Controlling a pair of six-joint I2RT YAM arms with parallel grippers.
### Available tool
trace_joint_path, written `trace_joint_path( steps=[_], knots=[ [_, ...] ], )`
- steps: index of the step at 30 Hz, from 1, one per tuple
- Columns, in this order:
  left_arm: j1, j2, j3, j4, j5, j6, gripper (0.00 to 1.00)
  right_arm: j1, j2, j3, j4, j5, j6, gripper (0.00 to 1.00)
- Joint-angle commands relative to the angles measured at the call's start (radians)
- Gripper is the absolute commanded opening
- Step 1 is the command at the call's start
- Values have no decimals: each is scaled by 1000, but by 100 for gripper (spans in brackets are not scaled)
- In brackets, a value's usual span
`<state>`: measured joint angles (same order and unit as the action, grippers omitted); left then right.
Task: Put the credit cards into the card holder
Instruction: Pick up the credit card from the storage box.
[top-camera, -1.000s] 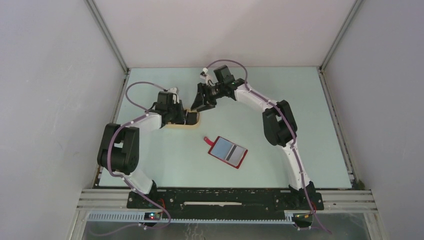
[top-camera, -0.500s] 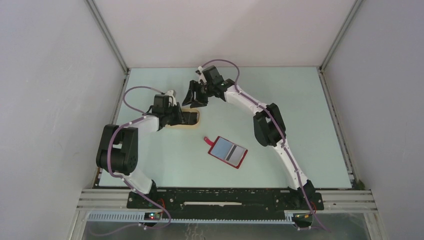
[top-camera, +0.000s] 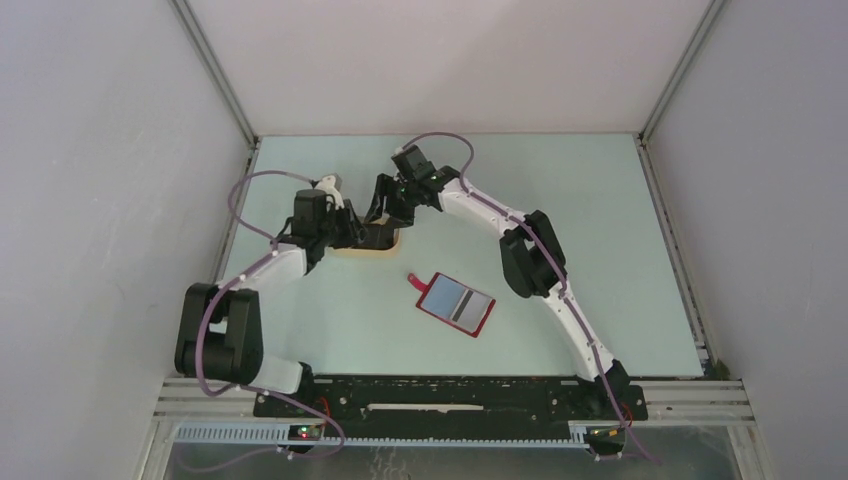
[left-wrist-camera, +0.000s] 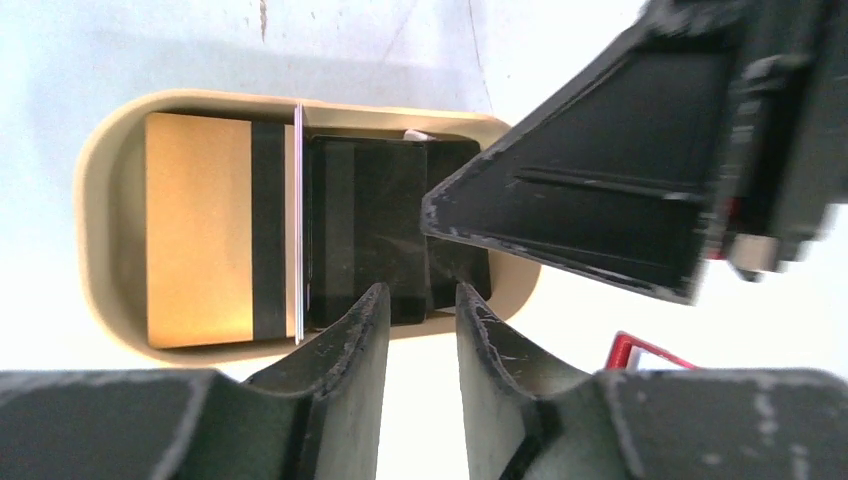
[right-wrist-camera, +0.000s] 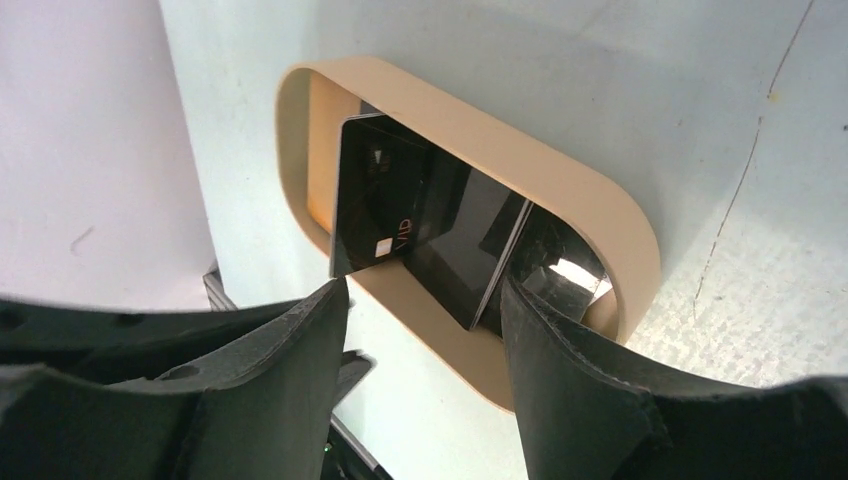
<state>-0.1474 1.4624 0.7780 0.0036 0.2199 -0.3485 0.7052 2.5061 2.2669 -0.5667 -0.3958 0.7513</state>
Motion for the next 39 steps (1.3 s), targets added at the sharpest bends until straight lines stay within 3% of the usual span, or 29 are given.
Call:
trace_joint_path(
  steps=[1,6,10,19,25,39],
  knots=[
    [5,-116,-45,16,-76,11,33,19,-33,-13,-11,72,40,67],
    [5,-151,-75,9,-215,13,20,29,-12,-13,-7,101,47,70],
    [7,-110,-58,15,-267,18,19,36,8,-7,-3,118,58,75],
    [17,-30,-21,21,-166,8,48,42,42,14,9,99,57,77],
    [17,48,31,3,-153,9,51,38,44,16,13,69,56,75],
    [17,116,94,-37,-129,15,7,8,23,22,27,-7,37,75]
  ],
)
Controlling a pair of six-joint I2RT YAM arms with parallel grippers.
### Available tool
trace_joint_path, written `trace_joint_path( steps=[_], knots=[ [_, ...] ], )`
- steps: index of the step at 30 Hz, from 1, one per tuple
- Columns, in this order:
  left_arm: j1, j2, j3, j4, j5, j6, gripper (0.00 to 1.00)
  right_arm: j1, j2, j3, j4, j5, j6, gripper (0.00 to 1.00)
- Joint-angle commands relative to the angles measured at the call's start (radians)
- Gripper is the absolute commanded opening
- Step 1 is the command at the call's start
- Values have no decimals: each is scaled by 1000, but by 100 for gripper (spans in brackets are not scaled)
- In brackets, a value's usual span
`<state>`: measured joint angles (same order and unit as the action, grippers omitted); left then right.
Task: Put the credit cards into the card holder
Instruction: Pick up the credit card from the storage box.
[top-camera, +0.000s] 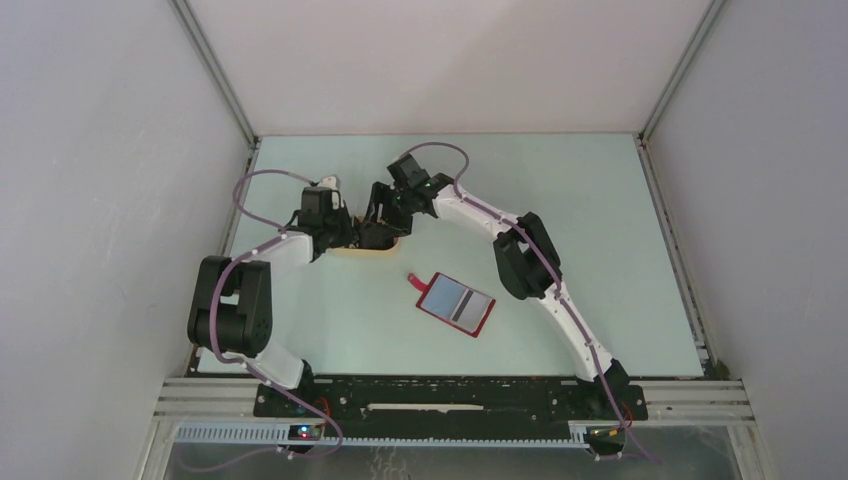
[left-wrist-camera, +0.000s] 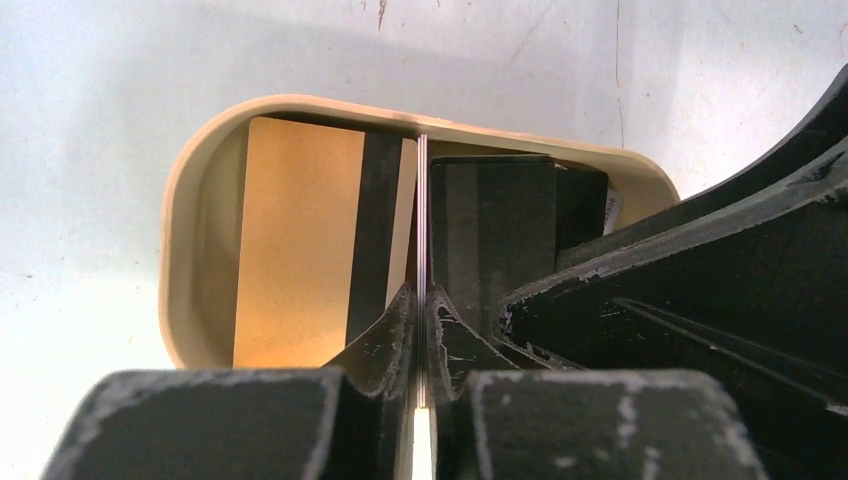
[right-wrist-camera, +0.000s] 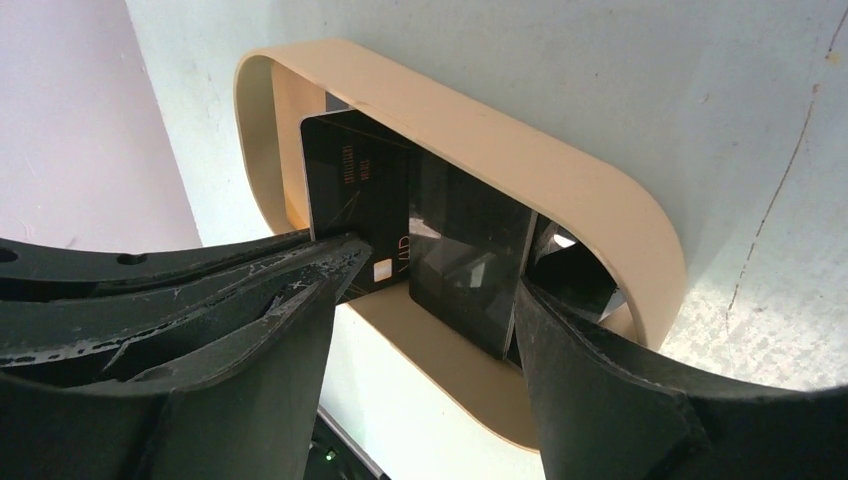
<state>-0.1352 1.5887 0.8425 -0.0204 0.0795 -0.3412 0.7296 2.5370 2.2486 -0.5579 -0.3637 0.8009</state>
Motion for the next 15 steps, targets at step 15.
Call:
trace_joint_path(
  steps=[15],
  knots=[
    [42,10,11,62,135,-51,14,-38,-35,49,44,-157,-19,77]
  ],
)
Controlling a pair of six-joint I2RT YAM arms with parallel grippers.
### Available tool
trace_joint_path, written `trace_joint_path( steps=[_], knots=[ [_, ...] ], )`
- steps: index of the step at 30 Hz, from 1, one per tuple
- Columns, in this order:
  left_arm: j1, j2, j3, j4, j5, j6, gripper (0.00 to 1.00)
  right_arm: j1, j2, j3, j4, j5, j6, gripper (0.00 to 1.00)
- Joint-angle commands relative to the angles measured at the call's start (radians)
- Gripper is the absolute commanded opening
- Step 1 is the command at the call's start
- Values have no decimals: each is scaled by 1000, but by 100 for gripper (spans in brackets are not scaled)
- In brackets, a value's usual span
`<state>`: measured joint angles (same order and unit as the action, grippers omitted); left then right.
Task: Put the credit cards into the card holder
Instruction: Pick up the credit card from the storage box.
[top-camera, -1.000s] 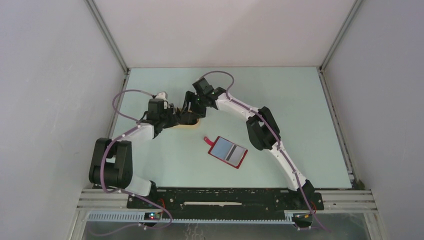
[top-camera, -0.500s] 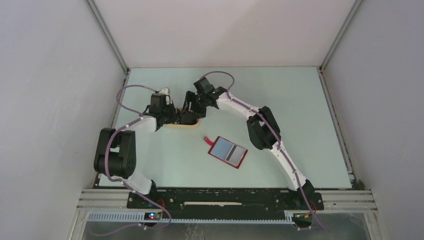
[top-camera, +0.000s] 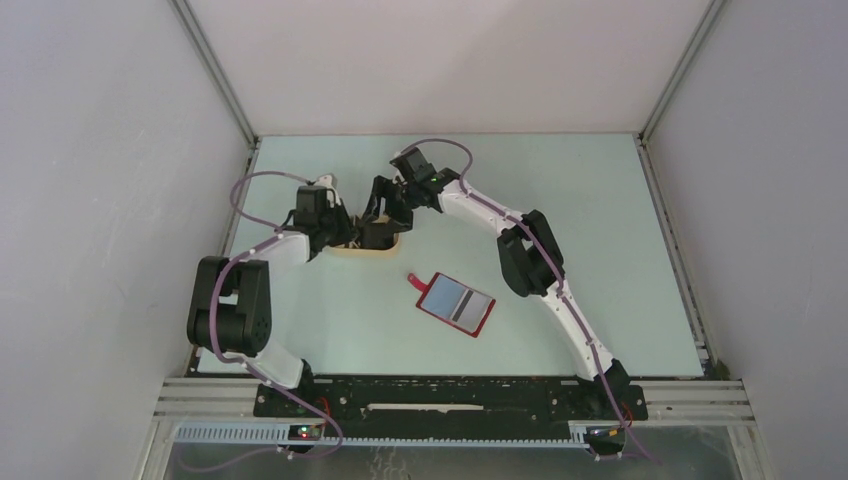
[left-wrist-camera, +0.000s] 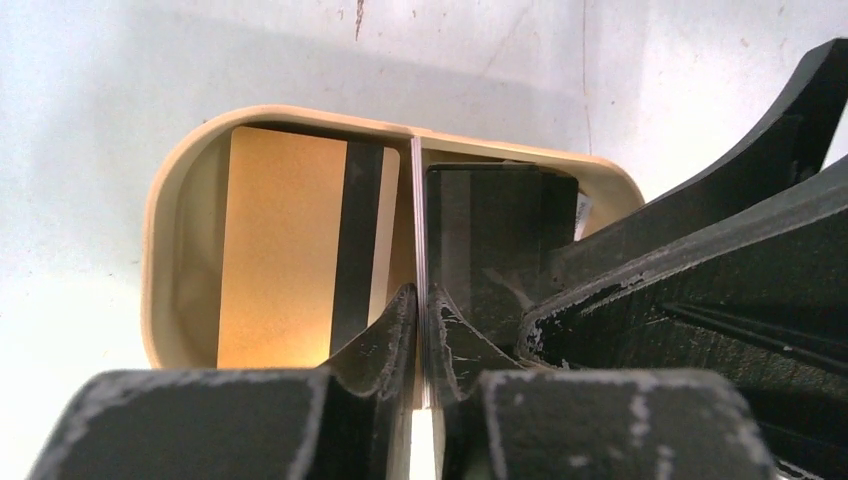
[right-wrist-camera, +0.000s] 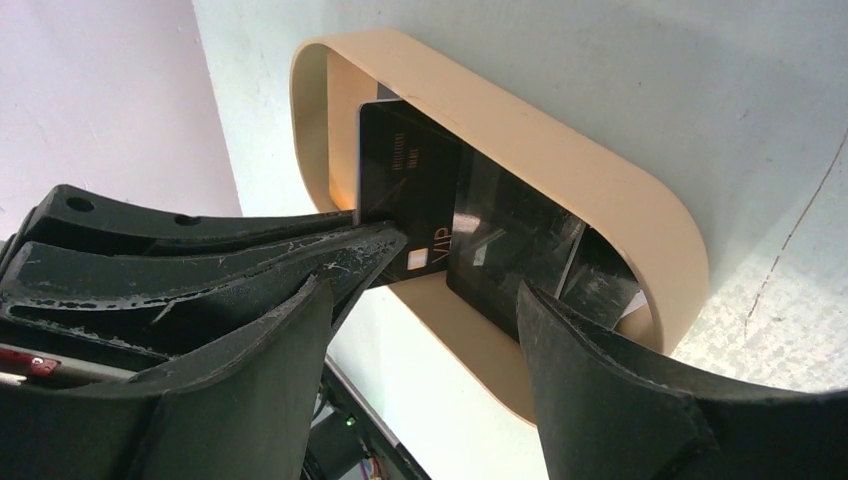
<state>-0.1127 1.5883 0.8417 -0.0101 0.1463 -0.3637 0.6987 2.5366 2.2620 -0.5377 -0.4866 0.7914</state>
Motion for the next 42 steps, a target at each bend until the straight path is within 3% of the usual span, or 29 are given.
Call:
trace_joint_path(
  steps=[1,8,14,16,20,24,33,42],
  knots=[
    [21,18,14,52,69,-30,16,-10,-34,32,24,-35,-9,77],
    [20,78,46,42,82,-40,32,-19,-34,13,25,-46,-5,77],
    [20,116,86,16,66,-32,34,-24,-32,6,26,-60,0,77],
    [21,128,98,16,72,-32,30,-23,-33,5,27,-61,0,77],
    [20,126,100,17,68,-40,11,-27,-40,-2,25,-67,-3,77],
    [34,83,71,16,50,-44,4,-29,-47,-14,30,-71,-6,76],
    [90,-43,-38,96,165,-73,4,-40,-59,-18,45,-122,-63,76],
    [151,60,-105,364,449,-192,8,-57,-85,-17,69,-199,-130,75]
  ],
)
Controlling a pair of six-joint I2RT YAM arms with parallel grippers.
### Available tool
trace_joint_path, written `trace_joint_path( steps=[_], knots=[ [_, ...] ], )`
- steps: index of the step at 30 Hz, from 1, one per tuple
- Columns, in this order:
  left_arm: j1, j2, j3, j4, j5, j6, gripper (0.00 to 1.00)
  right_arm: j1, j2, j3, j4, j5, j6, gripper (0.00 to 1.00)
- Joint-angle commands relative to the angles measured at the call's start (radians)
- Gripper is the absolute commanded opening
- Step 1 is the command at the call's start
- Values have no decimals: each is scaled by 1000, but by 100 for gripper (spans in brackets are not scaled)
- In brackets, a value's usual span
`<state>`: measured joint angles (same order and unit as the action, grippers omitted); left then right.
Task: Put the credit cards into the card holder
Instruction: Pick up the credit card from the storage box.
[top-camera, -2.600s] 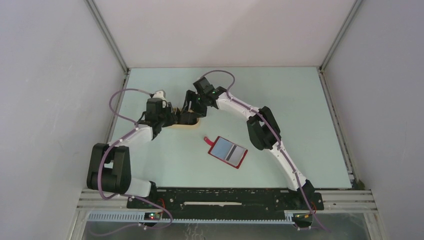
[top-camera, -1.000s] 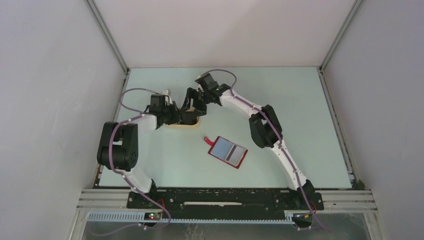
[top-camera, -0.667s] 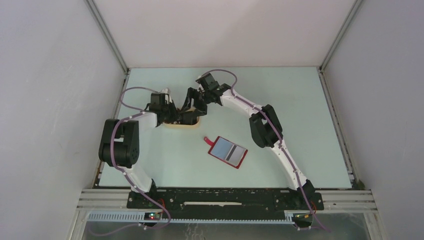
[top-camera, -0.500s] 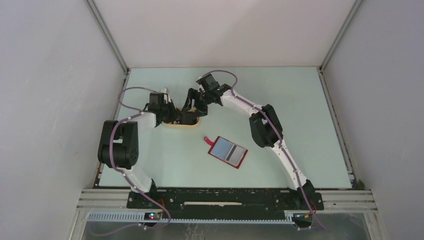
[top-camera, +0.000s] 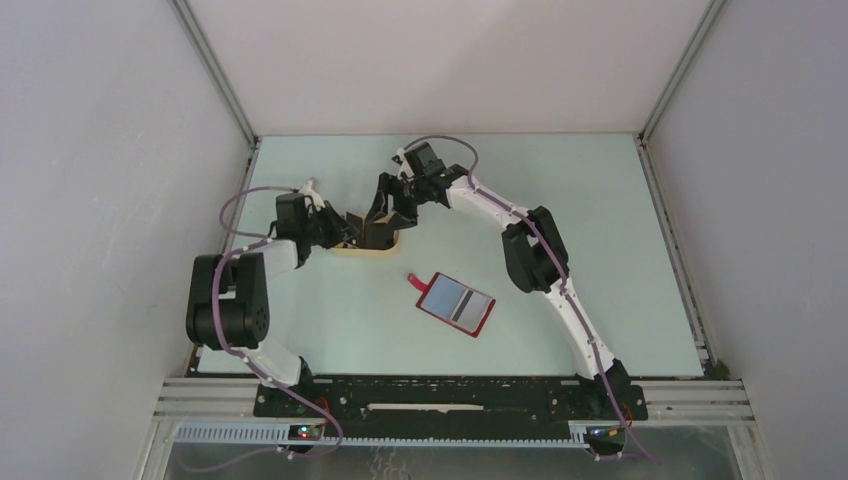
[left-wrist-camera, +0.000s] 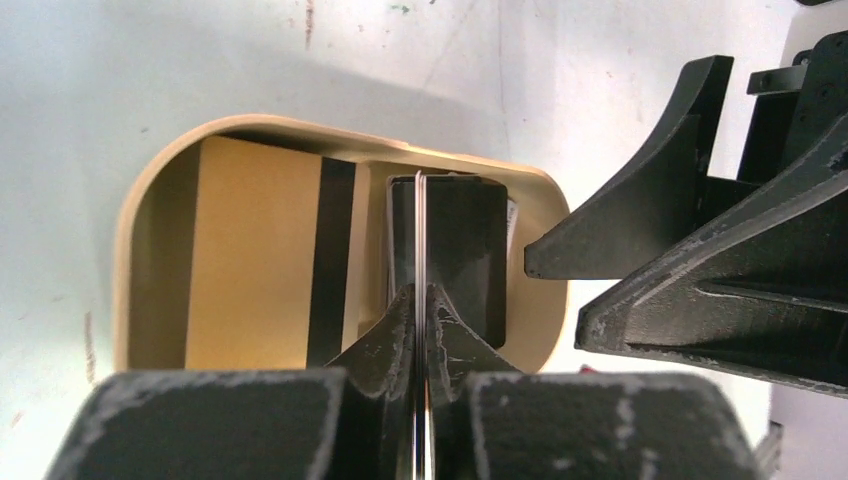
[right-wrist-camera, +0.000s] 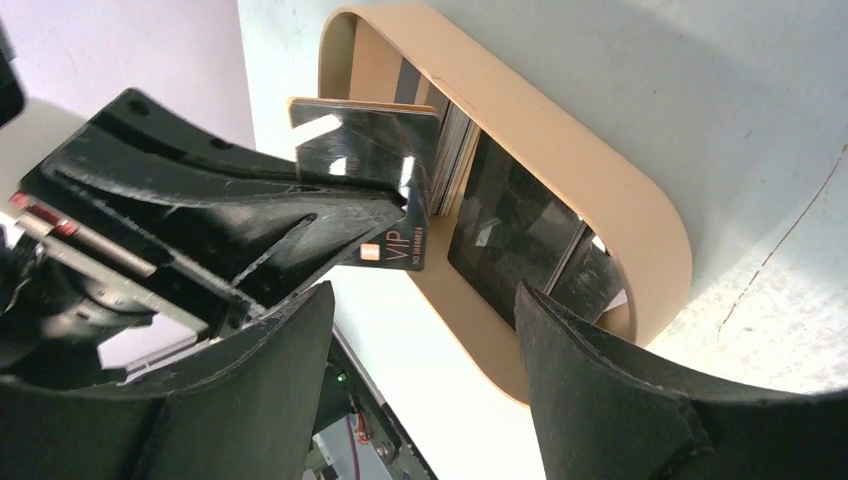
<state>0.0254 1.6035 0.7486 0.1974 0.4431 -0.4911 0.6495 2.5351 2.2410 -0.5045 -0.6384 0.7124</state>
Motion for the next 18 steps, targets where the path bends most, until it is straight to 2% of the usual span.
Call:
trace_joint_path(
  steps=[1,8,14,18],
  knots=[
    [14,61,-8,171,169,-70,8,-8,-81,3,38,-50,-51,75],
    [25,166,20,254,248,-122,10,-11,-75,-1,46,-64,-48,75],
    [30,166,24,242,235,-120,19,-16,-73,-1,50,-69,-48,75],
    [31,167,25,237,234,-119,20,-16,-73,-3,51,-70,-48,75]
  ],
)
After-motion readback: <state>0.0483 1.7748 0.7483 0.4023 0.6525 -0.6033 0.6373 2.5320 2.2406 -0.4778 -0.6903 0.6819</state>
